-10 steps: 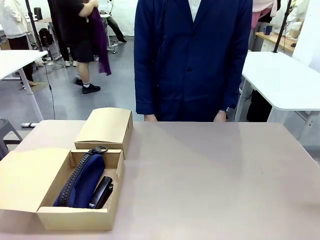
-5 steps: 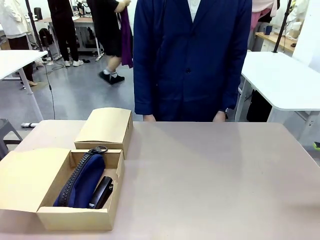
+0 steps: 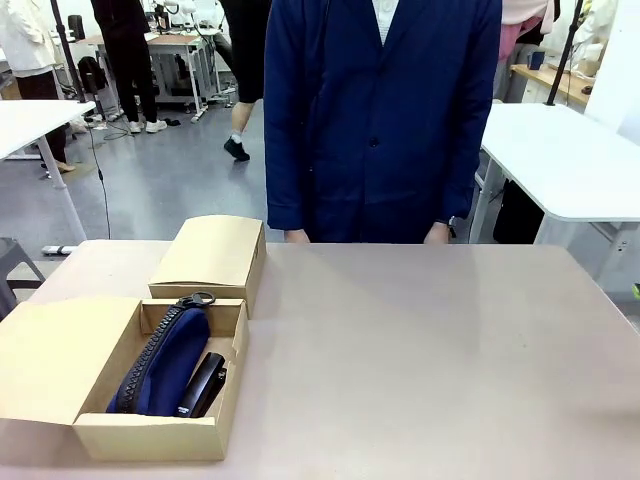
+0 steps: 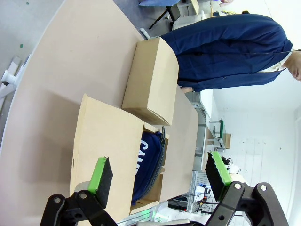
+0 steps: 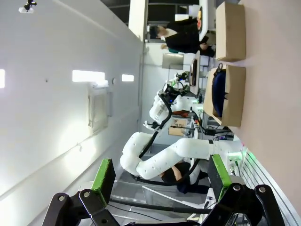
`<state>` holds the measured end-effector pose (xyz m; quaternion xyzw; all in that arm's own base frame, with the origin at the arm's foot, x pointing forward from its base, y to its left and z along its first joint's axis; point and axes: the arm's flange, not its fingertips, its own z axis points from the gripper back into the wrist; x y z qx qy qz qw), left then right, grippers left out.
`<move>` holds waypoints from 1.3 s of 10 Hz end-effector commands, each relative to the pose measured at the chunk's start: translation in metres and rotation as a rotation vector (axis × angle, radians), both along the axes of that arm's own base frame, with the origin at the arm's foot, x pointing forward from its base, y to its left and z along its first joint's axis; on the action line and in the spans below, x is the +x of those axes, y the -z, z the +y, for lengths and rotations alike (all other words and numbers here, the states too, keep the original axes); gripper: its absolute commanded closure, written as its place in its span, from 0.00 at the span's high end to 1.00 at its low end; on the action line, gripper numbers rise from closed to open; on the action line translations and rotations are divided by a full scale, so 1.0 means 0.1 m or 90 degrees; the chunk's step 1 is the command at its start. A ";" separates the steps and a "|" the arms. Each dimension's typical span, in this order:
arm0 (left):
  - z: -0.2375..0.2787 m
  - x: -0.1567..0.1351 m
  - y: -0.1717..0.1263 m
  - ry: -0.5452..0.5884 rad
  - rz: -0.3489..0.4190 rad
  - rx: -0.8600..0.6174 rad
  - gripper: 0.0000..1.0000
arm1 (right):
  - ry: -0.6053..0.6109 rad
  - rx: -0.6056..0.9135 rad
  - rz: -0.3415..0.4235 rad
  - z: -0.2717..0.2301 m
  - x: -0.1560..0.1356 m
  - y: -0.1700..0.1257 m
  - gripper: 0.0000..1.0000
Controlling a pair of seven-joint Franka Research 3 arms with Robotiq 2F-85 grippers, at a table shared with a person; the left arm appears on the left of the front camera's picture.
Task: Place items inside the box.
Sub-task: Close the lid of the Mailer Box closest to the robot.
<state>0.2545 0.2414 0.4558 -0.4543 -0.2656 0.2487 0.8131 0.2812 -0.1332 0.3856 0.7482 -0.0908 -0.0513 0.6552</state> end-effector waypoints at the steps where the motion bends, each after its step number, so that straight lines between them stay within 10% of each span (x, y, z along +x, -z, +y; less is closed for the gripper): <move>1: 0.00 0.00 0.00 0.000 0.000 0.000 1.00 | 0.002 0.008 -0.010 0.00 0.03 -0.03 1.00; 5: -0.24 0.02 -0.05 0.238 -0.133 0.229 1.00 | 0.002 0.008 -0.010 0.00 0.03 -0.03 1.00; 6: -0.32 0.12 -0.04 0.151 -0.175 0.273 1.00 | 0.002 0.008 -0.010 0.00 0.03 -0.03 1.00; 7: -0.23 0.05 -0.13 0.192 -0.085 0.173 1.00 | 0.002 0.008 -0.010 0.00 0.03 -0.03 1.00; 9: -0.28 0.09 -0.13 0.206 -0.120 0.229 1.00 | 0.002 0.008 -0.010 0.00 0.03 -0.03 1.00; 11: -0.33 0.68 -0.06 0.344 -0.408 0.350 1.00 | 0.002 0.008 -0.010 0.00 0.03 -0.03 1.00; 13: -0.31 0.73 0.13 0.416 -0.570 0.549 1.00 | 0.002 0.008 -0.010 0.00 0.03 -0.03 1.00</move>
